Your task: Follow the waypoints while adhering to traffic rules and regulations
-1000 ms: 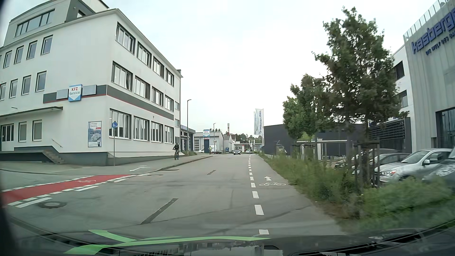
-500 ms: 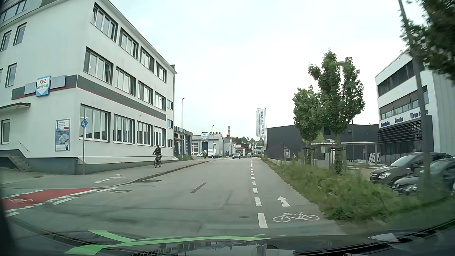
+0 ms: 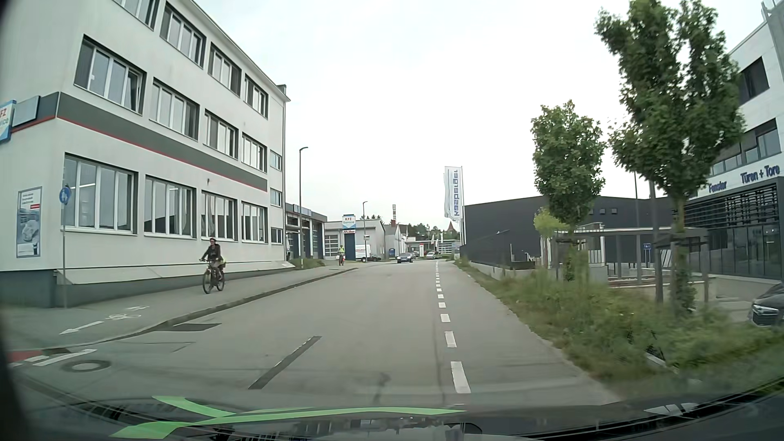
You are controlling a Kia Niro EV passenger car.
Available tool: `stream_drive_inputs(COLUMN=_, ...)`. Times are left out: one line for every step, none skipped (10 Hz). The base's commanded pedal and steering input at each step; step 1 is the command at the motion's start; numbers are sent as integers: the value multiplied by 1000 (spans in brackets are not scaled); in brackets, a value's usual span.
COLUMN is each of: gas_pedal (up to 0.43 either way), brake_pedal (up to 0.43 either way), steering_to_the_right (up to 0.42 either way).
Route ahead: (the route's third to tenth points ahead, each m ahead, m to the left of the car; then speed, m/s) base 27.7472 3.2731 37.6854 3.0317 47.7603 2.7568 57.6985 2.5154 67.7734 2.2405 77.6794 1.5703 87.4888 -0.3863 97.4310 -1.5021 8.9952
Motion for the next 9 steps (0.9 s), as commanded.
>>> stream_drive_inputs(gas_pedal=79, brake_pedal=0, steering_to_the_right=-4)
stream_drive_inputs(gas_pedal=79, brake_pedal=0, steering_to_the_right=-4)
stream_drive_inputs(gas_pedal=79, brake_pedal=0, steering_to_the_right=-4)
stream_drive_inputs(gas_pedal=79, brake_pedal=0, steering_to_the_right=-4)
stream_drive_inputs(gas_pedal=79, brake_pedal=0, steering_to_the_right=-4)
stream_drive_inputs(gas_pedal=59, brake_pedal=0, steering_to_the_right=-4)
stream_drive_inputs(gas_pedal=59, brake_pedal=0, steering_to_the_right=-4)
stream_drive_inputs(gas_pedal=59, brake_pedal=0, steering_to_the_right=-4)
stream_drive_inputs(gas_pedal=59, brake_pedal=0, steering_to_the_right=-4)
